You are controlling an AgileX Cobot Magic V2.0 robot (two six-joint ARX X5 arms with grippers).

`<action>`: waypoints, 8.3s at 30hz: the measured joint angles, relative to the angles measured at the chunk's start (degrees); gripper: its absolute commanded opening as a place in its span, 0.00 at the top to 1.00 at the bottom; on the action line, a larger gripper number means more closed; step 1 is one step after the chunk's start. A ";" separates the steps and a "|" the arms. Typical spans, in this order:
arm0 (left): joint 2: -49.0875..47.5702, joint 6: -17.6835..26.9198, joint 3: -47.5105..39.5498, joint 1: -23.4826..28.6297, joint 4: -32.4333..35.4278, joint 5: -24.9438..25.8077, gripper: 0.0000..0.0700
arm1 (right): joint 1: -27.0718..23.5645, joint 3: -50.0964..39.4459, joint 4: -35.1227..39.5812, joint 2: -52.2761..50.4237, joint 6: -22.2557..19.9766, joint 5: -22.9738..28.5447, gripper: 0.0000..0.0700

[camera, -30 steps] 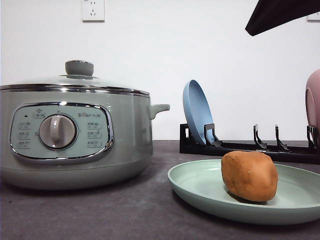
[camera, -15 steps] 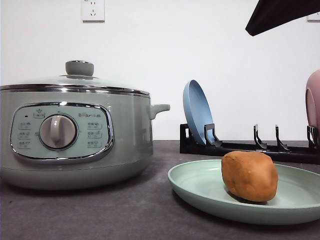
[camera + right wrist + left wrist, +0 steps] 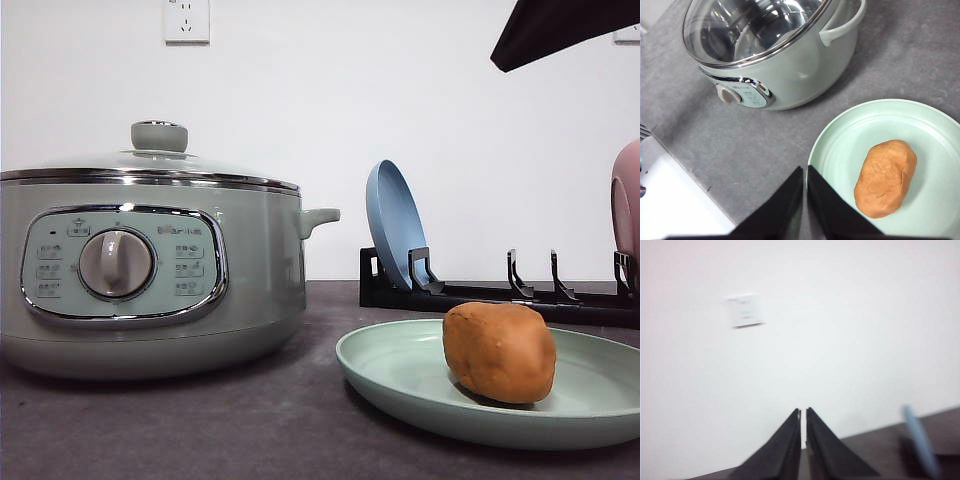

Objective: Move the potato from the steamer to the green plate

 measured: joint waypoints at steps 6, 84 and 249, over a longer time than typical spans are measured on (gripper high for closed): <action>-10.90 0.00 -18.46 2.60 2.79 -5.17 0.99 | 0.00 0.00 0.02 0.00 0.00 0.02 1.00; -29.42 -0.02 -53.90 2.98 3.51 -6.10 0.99 | -18.62 -6.11 14.34 -12.20 -10.15 3.52 1.00; -29.42 -0.02 -53.90 2.98 3.53 -6.10 0.99 | -38.23 -46.62 27.45 -48.09 -14.32 3.43 1.00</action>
